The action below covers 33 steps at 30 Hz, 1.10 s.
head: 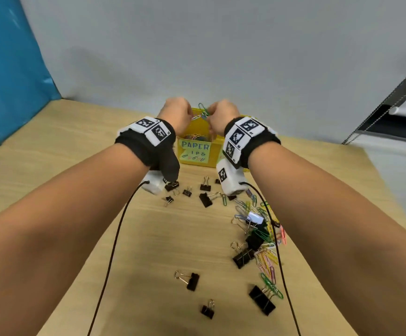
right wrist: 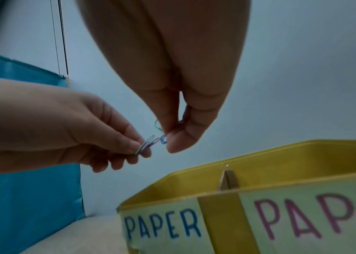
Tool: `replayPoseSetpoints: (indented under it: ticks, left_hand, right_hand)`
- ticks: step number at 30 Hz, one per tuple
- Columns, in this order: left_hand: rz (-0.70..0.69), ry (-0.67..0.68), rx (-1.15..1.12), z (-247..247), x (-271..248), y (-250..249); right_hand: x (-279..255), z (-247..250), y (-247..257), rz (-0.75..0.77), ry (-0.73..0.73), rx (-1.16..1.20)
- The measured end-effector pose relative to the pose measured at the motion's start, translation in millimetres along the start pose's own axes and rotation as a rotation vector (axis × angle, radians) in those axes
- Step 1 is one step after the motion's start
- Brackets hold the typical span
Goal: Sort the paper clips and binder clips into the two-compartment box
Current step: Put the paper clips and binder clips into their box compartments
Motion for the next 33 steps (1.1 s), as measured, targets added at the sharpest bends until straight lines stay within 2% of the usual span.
replayPoseSetpoints:
  ticks: [2, 4, 6, 7, 9, 11, 13, 14, 16, 19, 22, 23, 25, 26, 28, 31, 33]
  left_hand:
    - [0.009, 0.018, 0.042, -12, 10, 6]
    - [0.001, -0.039, 0.074, -18, 7, 11]
    - [-0.087, -0.144, 0.083, -20, -6, 5]
    - [-0.163, -0.154, 0.076, -23, -16, -3]
    - [-0.327, 0.009, 0.051, -43, -40, -24]
    - [-0.44, 0.301, 0.102, -76, -66, -38]
    - [-0.475, 0.546, 0.224, -106, -87, -42]
    - [-0.464, 0.607, 0.278, -116, -92, -40]
    - [-0.408, 0.619, 0.343, -125, -98, -33]
    - [-0.333, 0.609, 0.354, -129, -108, -23]
    - [-0.316, 0.636, 0.284, -134, -120, -16]
    - [-0.325, 0.637, 0.259, -135, -125, -17]
    - [-0.349, 0.626, 0.215, -137, -134, -18]
    - [-0.363, 0.619, 0.194, -137, -138, -20]
    - [-0.391, 0.614, 0.155, -137, -147, -24]
    - [-0.427, 0.647, 0.149, -140, -155, -27]
    - [-0.441, 0.674, 0.183, -139, -160, -25]
  right_hand:
    - [6, -5, -2, 0.028, 0.043, -0.111]
    - [10, -7, -9, 0.029, 0.072, -0.123]
    - [14, 1, -19, 0.03, 0.054, -0.102]
    - [14, 7, -24, 0.027, 0.048, -0.085]
    - [5, 15, -40, 0.008, 0.094, -0.072]
    - [-13, 15, -58, -0.032, 0.208, -0.139]
    - [-36, 6, -77, -0.091, 0.356, -0.242]
    - [-49, 1, -86, -0.122, 0.432, -0.292]
    - [-74, -9, -104, -0.16, 0.521, -0.409]
    - [-106, -21, -124, -0.191, 0.573, -0.531]
    - [-123, -32, -127, -0.207, 0.629, -0.421]
    - [-126, -32, -124, -0.222, 0.619, -0.325]
    - [-126, -24, -118, -0.209, 0.506, -0.218]
    - [-126, -18, -117, -0.187, 0.44, -0.222]
    - [-132, -13, -118, -0.176, 0.422, -0.276]
    - [-149, -24, -124, -0.204, 0.579, -0.338]
    - [-156, -37, -125, -0.208, 0.66, -0.257]
Point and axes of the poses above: each hand's wrist, its own x-axis towards the middle knuckle, its own z-axis out of the back of the hand, y = z × x, the point moved 5 cm from there along x, towards the middle knuckle, and after that the axes turned 5 degrees about z, right-handed, at the moved point
